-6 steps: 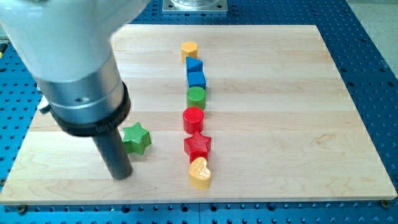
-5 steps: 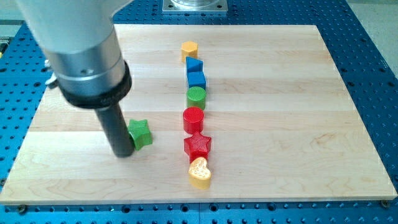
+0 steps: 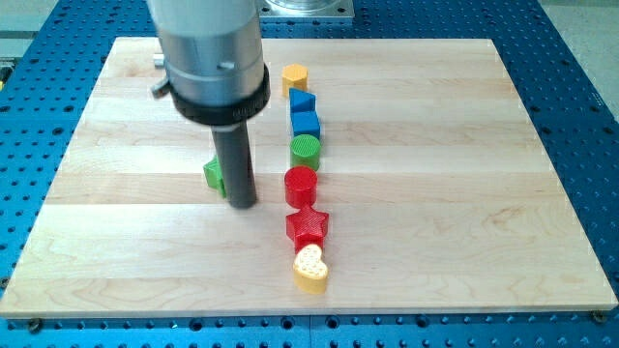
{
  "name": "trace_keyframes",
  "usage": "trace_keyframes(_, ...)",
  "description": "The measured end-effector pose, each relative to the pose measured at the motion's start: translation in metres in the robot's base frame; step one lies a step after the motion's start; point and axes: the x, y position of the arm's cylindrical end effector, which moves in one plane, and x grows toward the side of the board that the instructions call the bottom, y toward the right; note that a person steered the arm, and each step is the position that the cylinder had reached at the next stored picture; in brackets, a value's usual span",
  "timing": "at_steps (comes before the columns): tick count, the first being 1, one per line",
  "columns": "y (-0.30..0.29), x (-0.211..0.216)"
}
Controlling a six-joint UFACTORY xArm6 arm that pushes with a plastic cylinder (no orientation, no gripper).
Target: Move the green star to the bottom left of the green circle
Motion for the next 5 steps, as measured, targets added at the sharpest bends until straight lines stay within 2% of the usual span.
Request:
trace_keyframes(1,-0.003,-0.05)
trace_keyframes(2,-0.036,-0.092)
trace_keyframes(3,-0.049,-0.075)
trace_keyframes(4,-0.05,-0.038)
trace_keyframes(5,-0.098,-0.027)
